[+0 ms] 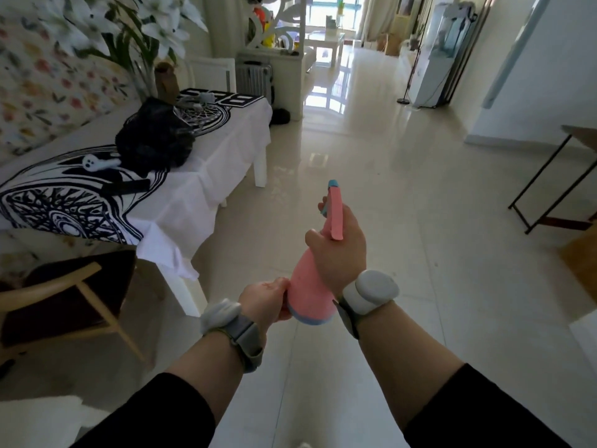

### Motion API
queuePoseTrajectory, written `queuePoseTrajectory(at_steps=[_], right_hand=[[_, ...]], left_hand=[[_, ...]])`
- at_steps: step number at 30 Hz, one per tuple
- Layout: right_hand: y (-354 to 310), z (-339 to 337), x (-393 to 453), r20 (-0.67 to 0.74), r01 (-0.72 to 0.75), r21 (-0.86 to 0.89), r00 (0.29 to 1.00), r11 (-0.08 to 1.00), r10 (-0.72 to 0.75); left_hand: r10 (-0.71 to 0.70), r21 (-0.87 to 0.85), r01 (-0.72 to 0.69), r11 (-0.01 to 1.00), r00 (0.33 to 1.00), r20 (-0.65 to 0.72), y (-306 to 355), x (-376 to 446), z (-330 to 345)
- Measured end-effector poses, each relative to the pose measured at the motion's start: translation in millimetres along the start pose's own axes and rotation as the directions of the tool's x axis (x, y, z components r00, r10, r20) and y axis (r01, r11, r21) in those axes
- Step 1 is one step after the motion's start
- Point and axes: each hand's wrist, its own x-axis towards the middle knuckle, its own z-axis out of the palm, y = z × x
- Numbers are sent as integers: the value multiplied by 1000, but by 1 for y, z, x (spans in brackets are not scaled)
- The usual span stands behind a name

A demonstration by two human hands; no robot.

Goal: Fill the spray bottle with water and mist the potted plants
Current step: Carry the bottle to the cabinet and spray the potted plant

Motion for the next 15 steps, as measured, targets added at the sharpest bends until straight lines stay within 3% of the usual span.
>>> queuePoseTrajectory(at_steps=[6,15], right_hand=[[22,25,107,21,4,-13,1000,1000,-4],[56,85,268,-48,-16,-57,999,998,13]], left_hand=[[-43,-59,42,997,999,-17,60,83,31],[6,57,-5,998,1000,-11,151,241,56]])
